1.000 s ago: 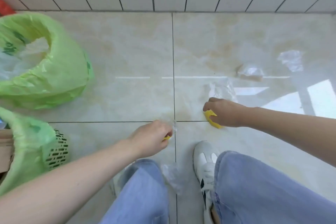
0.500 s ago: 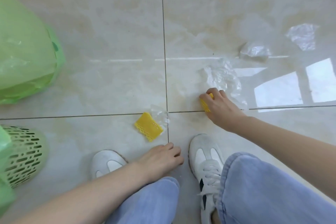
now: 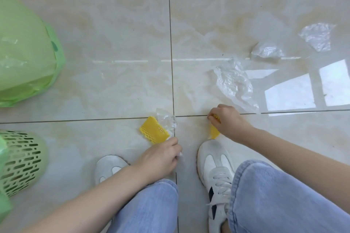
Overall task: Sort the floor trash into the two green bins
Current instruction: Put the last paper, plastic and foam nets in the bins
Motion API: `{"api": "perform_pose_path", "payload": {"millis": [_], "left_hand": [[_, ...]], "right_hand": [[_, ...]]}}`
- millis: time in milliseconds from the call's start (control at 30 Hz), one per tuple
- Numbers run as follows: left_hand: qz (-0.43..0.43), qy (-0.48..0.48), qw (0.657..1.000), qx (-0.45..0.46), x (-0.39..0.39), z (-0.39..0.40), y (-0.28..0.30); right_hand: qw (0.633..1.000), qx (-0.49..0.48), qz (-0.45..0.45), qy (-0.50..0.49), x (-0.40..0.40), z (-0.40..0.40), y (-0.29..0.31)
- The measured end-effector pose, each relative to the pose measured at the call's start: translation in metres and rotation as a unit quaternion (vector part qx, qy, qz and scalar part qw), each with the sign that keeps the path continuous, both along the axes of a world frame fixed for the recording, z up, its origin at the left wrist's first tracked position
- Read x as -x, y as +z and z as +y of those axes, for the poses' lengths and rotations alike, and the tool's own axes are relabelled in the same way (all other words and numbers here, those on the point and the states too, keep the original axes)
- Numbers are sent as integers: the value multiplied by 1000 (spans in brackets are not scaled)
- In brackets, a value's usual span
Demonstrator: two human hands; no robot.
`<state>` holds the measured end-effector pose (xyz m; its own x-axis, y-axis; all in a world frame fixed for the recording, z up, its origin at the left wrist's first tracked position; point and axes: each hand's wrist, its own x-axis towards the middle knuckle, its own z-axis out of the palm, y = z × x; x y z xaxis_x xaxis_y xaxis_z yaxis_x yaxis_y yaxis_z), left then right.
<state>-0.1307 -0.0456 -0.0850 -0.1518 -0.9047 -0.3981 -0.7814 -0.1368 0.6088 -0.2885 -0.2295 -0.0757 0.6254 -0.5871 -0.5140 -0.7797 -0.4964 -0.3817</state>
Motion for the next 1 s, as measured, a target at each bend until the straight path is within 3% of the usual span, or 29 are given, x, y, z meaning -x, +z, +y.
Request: {"api": "perform_pose_path", "payload": {"millis": [167, 467, 733, 900, 1000], "left_hand": [[65, 148, 986, 40, -9, -11, 9], [15, 301, 952, 47, -46, -6, 19], [-83, 222, 970, 58, -60, 4, -3], [-80, 134, 985, 70, -61, -6, -14], [-52, 173, 981, 69, -57, -12, -12]], "right_hand": [[993, -59, -89, -56, -14, 17, 6], [979, -94, -158, -83, -65, 27, 16], [985, -133, -98, -49, -91, 40, -7], [989, -129, -78, -10, -92, 49, -15], [990, -111, -84, -23, -87, 45, -15]]}}
